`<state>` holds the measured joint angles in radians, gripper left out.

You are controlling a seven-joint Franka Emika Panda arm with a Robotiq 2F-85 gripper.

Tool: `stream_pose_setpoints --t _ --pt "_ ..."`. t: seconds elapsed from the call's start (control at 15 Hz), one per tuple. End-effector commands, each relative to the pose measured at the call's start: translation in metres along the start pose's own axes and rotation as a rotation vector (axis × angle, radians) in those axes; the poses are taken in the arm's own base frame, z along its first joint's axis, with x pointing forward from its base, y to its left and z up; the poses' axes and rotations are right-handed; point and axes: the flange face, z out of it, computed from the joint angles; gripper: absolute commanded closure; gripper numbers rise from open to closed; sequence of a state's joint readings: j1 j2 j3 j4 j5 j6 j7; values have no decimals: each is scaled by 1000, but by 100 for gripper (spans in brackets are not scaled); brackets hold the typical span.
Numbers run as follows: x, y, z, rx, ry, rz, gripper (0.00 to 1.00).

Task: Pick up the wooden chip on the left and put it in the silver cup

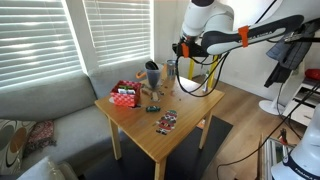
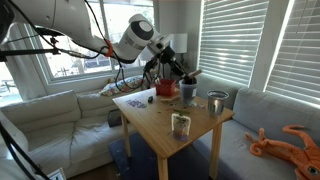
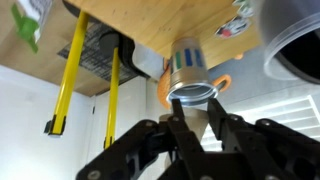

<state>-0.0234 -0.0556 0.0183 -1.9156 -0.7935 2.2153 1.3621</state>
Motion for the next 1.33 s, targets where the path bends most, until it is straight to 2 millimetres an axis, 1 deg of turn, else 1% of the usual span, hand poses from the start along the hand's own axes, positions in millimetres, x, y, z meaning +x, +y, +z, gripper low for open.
stream_pose_setpoints --t 0.0,0.07,0.2,0.4,0.47,0.6,0.73,1.07,1.27 --pt "23 21 40 -124 153 -63 92" --pt "28 19 47 -134 169 -114 92" --pt "30 11 54 -121 177 -170 92" --pt "26 -13 57 -11 149 -213 92" --pt "28 -17 61 -13 156 -217 92" --pt "39 -13 70 -76 182 -189 92" --pt "45 -11 80 -66 161 -178 92" --pt "56 -23 93 40 125 -174 92" --pt "56 -28 108 60 81 -160 92"
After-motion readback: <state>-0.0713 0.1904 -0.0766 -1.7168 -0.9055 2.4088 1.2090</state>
